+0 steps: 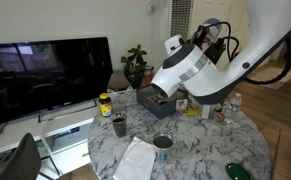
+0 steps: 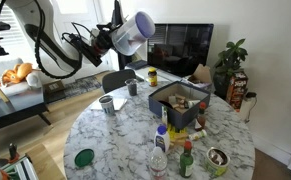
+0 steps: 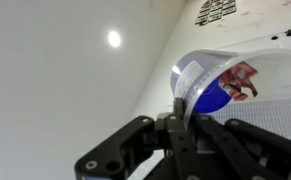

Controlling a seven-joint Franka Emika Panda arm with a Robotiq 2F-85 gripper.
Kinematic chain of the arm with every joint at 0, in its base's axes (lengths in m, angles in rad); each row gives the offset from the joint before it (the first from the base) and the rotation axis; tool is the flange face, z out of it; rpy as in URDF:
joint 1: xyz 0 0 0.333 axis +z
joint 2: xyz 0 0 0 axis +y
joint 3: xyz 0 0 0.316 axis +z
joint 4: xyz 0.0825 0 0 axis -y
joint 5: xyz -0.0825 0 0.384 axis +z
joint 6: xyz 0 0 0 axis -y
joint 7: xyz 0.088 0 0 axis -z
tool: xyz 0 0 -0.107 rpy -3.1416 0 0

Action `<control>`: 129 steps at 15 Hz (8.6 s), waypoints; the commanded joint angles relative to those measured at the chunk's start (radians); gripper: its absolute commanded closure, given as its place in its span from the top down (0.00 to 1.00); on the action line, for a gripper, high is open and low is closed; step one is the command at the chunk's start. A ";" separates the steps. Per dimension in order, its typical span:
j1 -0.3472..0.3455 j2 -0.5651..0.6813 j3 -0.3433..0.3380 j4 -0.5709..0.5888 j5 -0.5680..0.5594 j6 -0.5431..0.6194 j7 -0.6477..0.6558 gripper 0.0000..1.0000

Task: Take the silver cup out of the plastic cup then empty the plastic cup onto the desk then put the silver cup back in the plastic cup

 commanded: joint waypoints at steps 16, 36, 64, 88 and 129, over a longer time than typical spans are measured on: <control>-0.094 -0.127 0.016 -0.022 0.255 0.376 -0.051 0.01; -0.185 -0.209 -0.029 -0.081 0.793 1.079 -0.278 0.06; -0.319 -0.032 -0.150 -0.259 1.425 1.692 -0.990 0.01; -0.241 -0.169 -0.077 -0.229 1.504 1.709 -1.032 1.00; -0.257 0.061 0.022 -0.132 1.645 1.773 -1.302 0.01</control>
